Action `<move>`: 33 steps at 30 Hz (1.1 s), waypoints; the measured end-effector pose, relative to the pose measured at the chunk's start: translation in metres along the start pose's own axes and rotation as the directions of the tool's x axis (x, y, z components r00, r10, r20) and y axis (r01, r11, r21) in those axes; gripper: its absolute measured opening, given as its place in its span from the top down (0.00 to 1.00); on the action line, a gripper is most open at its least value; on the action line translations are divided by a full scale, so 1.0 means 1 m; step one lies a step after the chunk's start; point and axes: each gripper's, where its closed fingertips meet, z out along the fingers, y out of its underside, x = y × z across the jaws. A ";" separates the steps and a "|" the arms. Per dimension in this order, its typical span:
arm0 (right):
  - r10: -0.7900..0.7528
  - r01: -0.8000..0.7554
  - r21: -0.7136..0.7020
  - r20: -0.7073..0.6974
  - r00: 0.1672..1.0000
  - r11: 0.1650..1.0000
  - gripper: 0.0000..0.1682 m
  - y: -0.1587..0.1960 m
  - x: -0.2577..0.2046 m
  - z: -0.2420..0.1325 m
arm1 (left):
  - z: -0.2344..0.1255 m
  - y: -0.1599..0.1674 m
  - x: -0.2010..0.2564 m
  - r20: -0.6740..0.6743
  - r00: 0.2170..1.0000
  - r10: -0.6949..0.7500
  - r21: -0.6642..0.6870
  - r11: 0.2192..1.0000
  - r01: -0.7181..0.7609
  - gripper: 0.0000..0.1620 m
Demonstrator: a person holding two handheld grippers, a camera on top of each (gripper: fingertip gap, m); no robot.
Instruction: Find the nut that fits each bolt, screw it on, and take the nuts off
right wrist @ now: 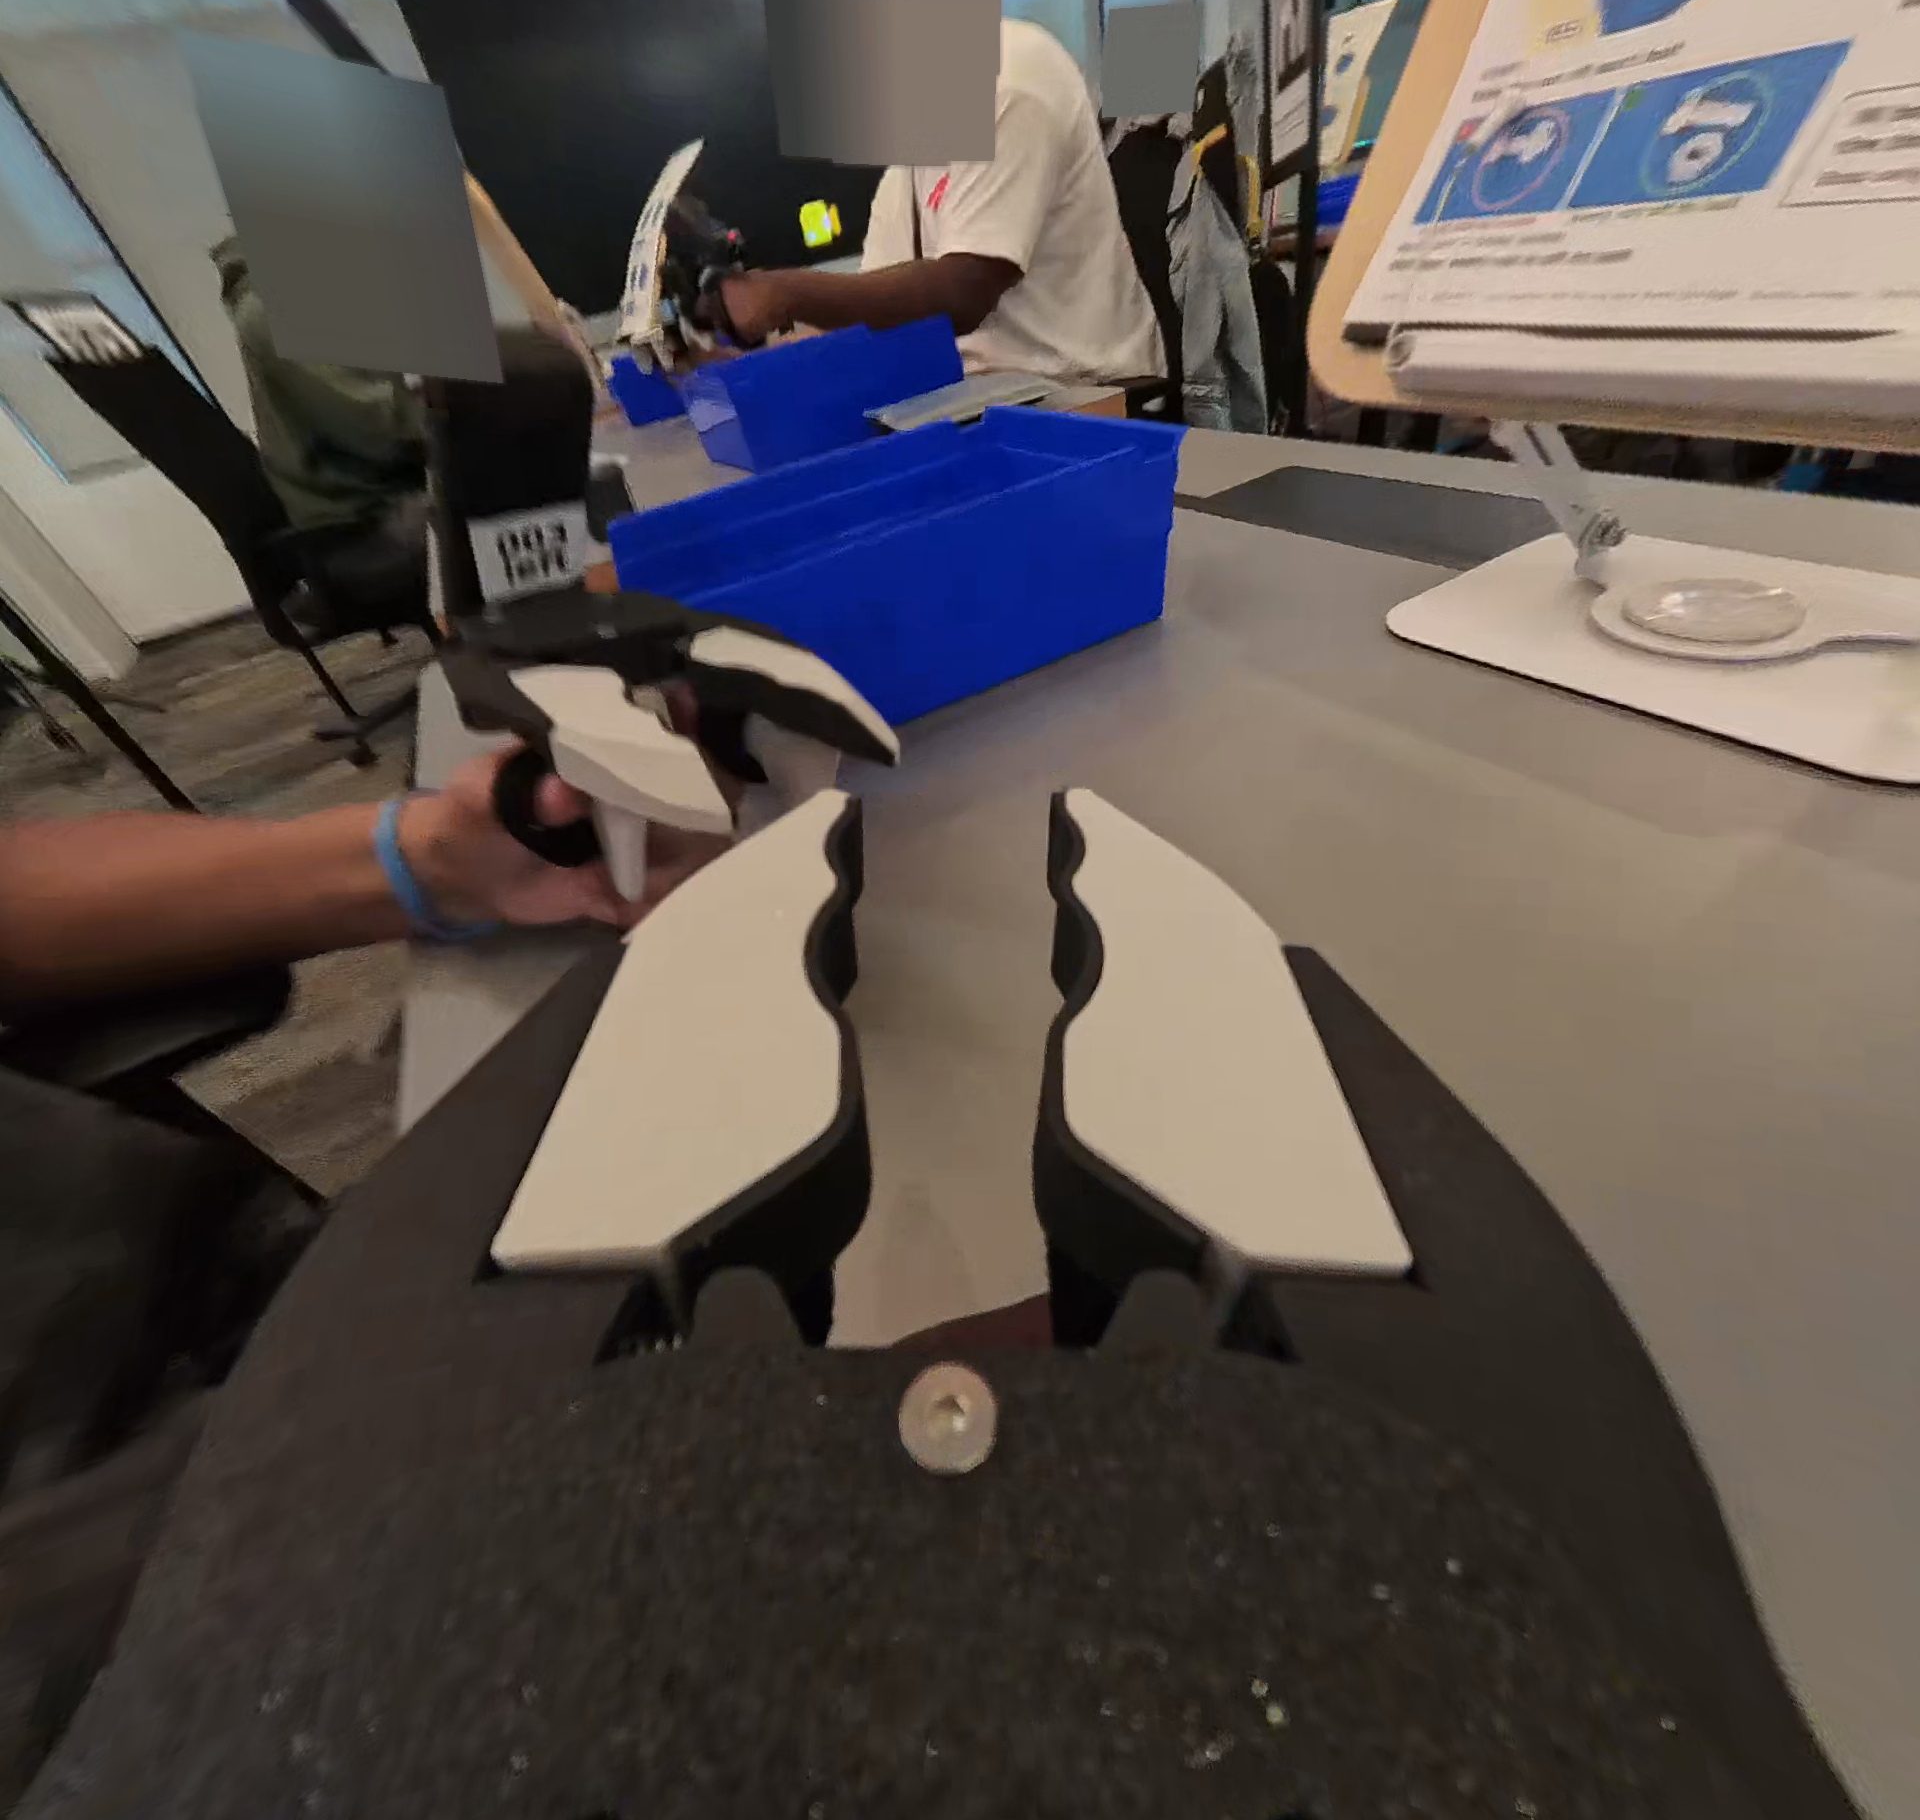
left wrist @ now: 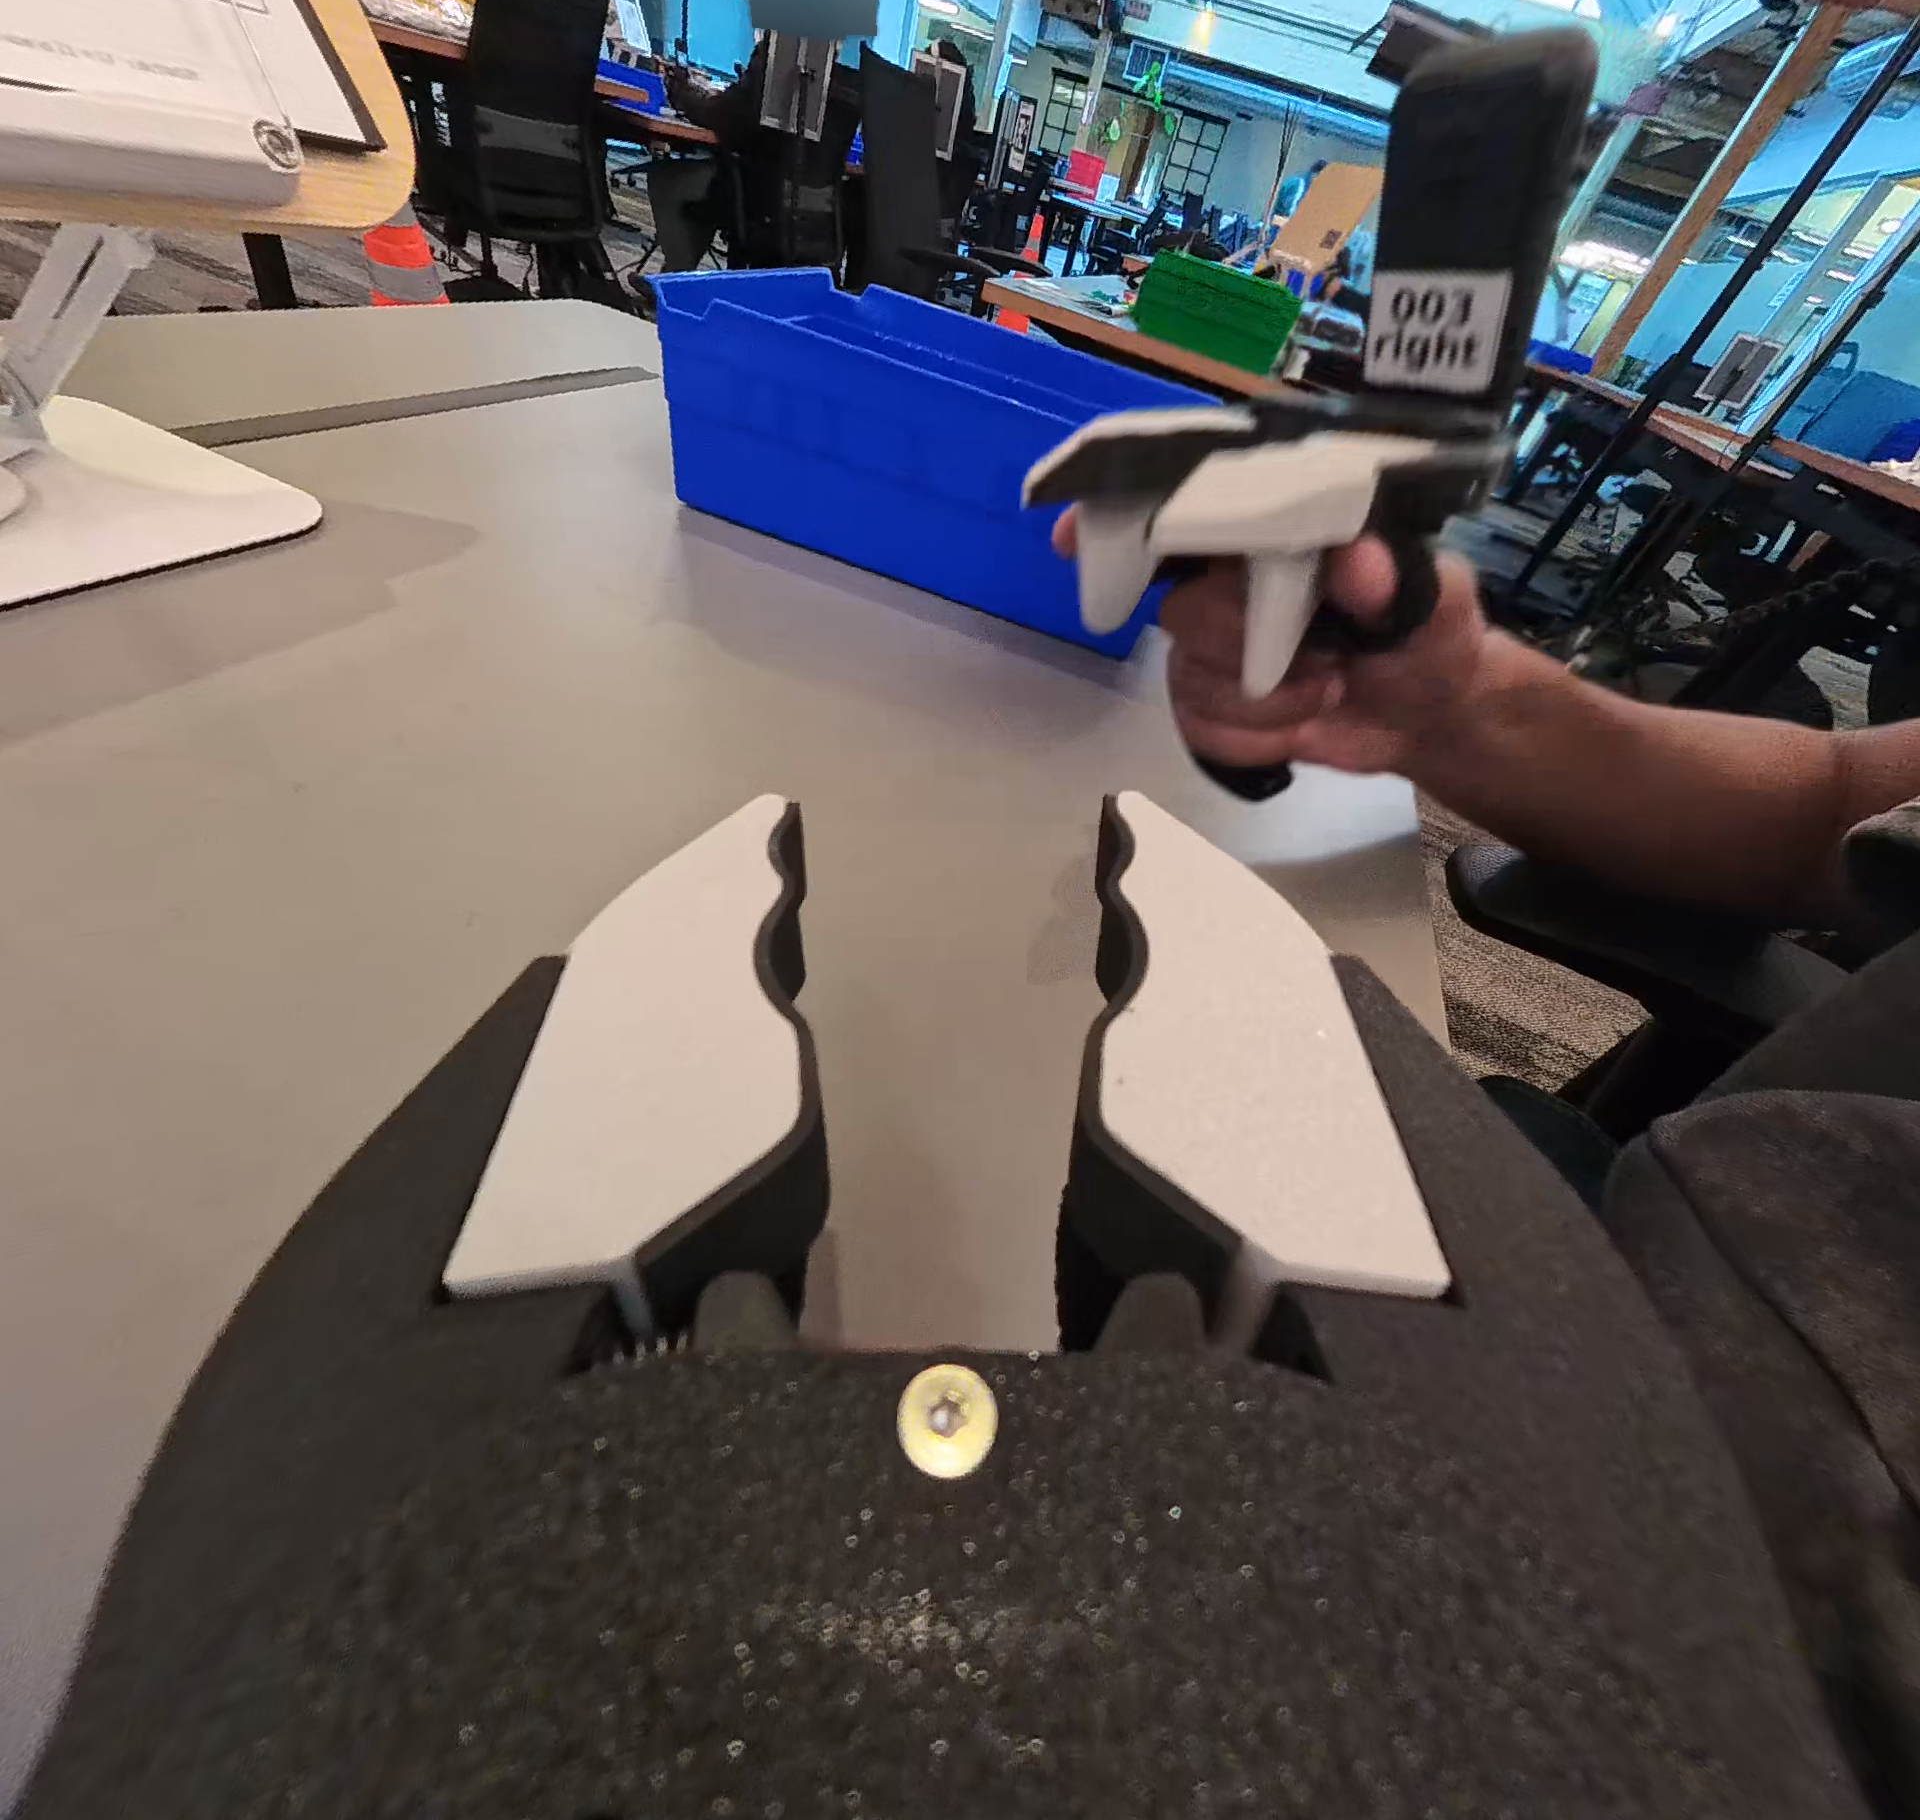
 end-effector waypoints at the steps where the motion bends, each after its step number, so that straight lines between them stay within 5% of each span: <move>1: -0.048 0.048 -0.003 -0.010 0.999 0.999 0.80 0.007 -0.001 0.005 | 0.000 0.000 0.000 -0.003 1.000 0.001 -0.002 1.000 -0.001 0.67; 11: -0.112 0.113 0.029 -0.062 0.992 0.993 0.83 0.019 0.002 0.017 | 0.000 0.004 0.018 -0.064 0.998 0.006 -0.074 0.997 -0.010 0.68; 14: -0.124 0.126 0.022 -0.074 0.989 0.992 0.83 0.020 0.004 0.014 | -0.033 -0.032 0.051 -0.188 0.982 -0.030 -0.121 0.993 0.007 0.69; 16: -0.119 0.122 0.033 -0.077 0.990 0.992 0.83 0.019 0.004 0.012 | -0.073 -0.048 0.055 -0.186 0.983 -0.006 -0.267 0.963 -0.045 0.74; 19: -0.121 0.124 0.039 -0.065 0.991 0.992 0.83 0.017 0.000 0.011 | -0.136 -0.049 0.004 0.030 0.972 0.233 -0.511 0.839 -0.185 0.72; 21: -0.135 0.137 0.038 -0.055 0.989 0.990 0.83 0.017 -0.004 0.011 | -0.172 -0.038 -0.058 0.208 0.890 0.407 -0.699 0.698 -0.156 0.72; 25: -0.168 0.170 0.034 -0.045 0.985 0.985 0.84 0.018 -0.010 0.011 | -0.206 0.023 -0.125 0.232 0.887 0.399 -0.911 0.410 0.054 0.73; 33: -0.142 0.145 0.039 -0.058 0.988 0.989 0.85 0.017 -0.004 0.007 | -0.199 0.070 -0.170 0.196 0.937 0.290 -0.947 0.303 0.104 0.76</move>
